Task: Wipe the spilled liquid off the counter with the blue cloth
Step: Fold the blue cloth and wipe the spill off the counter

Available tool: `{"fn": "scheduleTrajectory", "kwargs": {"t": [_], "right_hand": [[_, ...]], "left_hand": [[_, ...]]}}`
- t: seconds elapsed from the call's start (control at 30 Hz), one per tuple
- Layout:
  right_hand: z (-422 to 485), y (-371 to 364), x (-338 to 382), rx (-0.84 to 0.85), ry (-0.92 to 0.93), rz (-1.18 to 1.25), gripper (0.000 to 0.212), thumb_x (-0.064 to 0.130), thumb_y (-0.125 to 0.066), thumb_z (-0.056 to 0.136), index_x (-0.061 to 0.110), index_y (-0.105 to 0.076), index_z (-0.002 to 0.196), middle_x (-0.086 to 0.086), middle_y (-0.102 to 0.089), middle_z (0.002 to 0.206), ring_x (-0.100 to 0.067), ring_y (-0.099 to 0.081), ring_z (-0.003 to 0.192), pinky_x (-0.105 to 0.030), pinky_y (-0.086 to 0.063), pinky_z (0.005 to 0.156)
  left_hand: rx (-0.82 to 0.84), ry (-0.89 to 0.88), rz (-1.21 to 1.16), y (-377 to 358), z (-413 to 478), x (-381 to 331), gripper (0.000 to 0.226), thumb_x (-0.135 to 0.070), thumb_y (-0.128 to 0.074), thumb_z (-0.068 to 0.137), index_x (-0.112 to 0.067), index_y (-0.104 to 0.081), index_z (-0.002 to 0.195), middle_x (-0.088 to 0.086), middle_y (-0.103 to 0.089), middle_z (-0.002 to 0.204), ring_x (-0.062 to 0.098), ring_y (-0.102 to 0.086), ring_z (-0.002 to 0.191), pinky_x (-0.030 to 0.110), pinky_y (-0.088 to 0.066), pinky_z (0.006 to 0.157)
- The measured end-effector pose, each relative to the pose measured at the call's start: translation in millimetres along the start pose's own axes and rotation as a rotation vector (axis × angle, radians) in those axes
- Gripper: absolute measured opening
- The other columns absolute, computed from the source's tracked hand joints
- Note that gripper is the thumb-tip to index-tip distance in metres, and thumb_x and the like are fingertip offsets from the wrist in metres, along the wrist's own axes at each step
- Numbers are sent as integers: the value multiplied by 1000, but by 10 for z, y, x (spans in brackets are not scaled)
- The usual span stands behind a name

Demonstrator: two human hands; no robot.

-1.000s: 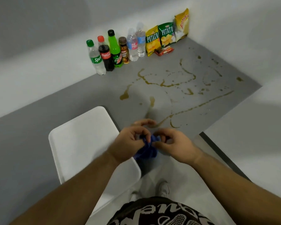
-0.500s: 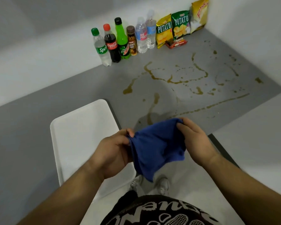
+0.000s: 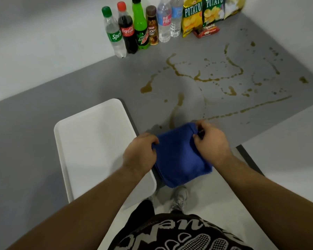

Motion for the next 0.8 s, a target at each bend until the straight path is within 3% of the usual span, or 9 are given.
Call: {"fn": "scheduleTrajectory", "kwargs": {"t": [0.07,0.17,0.23,0.3,0.4,0.53,0.8], "right_hand": [[-43,27,114,-69,131,-122,37,20,-64,95,23,-62,131,-4,-65,123,-26,-59,109,-35,-46,90],[-220,-182,405,-46,447,-210,41,24,-72,92,13,-67,131,-14,-62,138,-39,-59,122,-52,-47,105],[-375,-498,508,105,599,-275,44,38,-67,95,21,-68,135,-8,-56,150,-37,-50,139,-65,-35,113],[-514,-782,501,241,696,-369,49,52,-58,99,32,-60,144,4,-45,161,-30,-31,154,-70,-20,119],[-536,-947,367,262,643,-486,72,72,-45,97,38,-34,160,8,-23,171,-27,-9,160,-72,-10,120],[-520,-1004,268,217,468,-592,92,91,-33,87,42,-16,163,1,-10,174,-37,-2,160,-75,-8,119],[-537,-1233,548,199,442,-575,74,72,-28,100,38,-14,164,-3,-11,174,-37,-2,159,-68,-8,123]], "left_hand": [[-32,-73,52,34,-1,3,21,-17,-65,91,-21,-73,111,-6,-69,117,19,-60,107,38,-57,87],[-126,-115,57,113,-7,155,16,-23,-68,92,-20,-73,106,-5,-69,117,17,-59,108,36,-56,91],[-201,-124,87,187,2,332,16,-23,-68,93,-17,-74,107,-1,-70,120,20,-60,113,37,-54,97],[-256,-133,132,247,16,517,22,-24,-67,95,-14,-72,114,5,-68,127,25,-60,119,39,-53,104],[-280,-113,167,285,55,760,33,-32,-61,98,-14,-65,125,8,-61,139,29,-55,129,46,-48,112],[-253,-33,221,213,94,962,50,-37,-52,101,-12,-53,145,10,-49,156,32,-42,146,54,-32,124],[-248,-44,296,160,110,973,55,-40,-45,99,-15,-47,148,10,-45,158,33,-38,149,55,-27,125]]}}
Point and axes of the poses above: each hand's wrist, its own z-axis towards the middle knuckle, its own y-axis out of the back of the hand, x = y × z, the point moved 8 cm from there along z, towards the middle knuckle
